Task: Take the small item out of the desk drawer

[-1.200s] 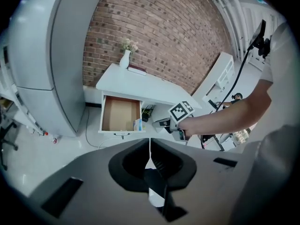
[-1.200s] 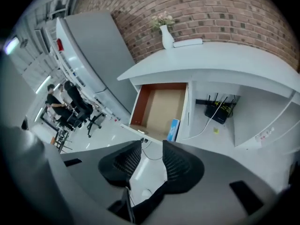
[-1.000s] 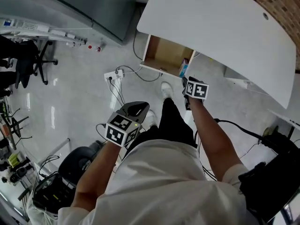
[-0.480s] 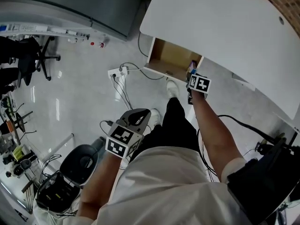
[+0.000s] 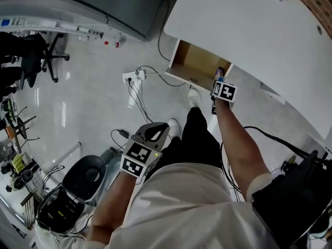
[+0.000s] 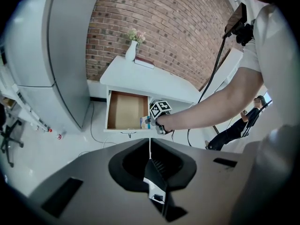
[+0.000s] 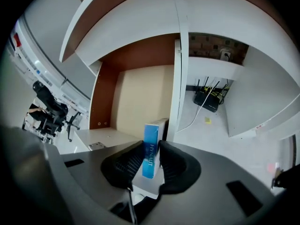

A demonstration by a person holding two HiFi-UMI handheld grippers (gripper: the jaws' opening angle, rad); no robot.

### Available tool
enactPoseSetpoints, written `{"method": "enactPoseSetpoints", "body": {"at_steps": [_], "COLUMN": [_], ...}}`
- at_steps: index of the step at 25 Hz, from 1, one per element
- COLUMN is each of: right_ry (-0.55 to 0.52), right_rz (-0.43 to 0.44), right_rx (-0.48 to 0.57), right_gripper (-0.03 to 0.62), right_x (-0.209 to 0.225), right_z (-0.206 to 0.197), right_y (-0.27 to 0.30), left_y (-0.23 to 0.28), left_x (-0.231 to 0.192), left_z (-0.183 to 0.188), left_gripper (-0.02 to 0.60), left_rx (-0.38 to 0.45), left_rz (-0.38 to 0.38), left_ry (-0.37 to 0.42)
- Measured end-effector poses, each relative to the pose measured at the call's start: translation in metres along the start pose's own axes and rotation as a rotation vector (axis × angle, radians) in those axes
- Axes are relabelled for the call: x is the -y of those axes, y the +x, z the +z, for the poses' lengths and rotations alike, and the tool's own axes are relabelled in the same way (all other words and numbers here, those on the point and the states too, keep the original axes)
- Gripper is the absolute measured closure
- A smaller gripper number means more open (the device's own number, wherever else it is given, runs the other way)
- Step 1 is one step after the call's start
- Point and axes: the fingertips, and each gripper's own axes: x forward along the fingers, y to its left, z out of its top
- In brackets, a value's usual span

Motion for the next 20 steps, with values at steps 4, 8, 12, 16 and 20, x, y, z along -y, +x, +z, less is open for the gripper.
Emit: {"method": "enactPoseSetpoints", "body": {"at_steps": [4, 8, 12, 16, 20], "right_ry": [-0.030, -0.059, -0.087, -0.165, -0.223], "right_rz": [0.000, 0.011, 0.018, 0.024, 0.024], "right_rx": [0.007, 0.019, 0.028, 0.036, 0.059], "right_gripper": [0.479, 0.482, 0.483, 0.484, 0.484], "right_x": [-0.001, -0.001, -0.006, -0.021, -0.031], "right_z": [-0.004, 0.000, -0.001, -0.004, -0.009], "right_y": [-0.005, -0.016, -0.033, -0.061, -0.096], "left_y": [-0.007, -0.012, -0.018, -0.031, -0.049], "left_x": [-0.002, 0.001, 0.007, 0.013, 0.016], "left_z": [-0.013, -0.015, -0.018, -0.022, -0.028], "left_gripper": [0.554, 0.554, 0.554, 0.554, 0.554], "left_rx": [0.007, 0.028, 0.050, 0.085, 0.128], "left_rz": [0.011, 0.016, 0.003, -0.010, -0.014], "left_ry": [-0.016, -0.004, 0.014, 0.037, 0.050]}}
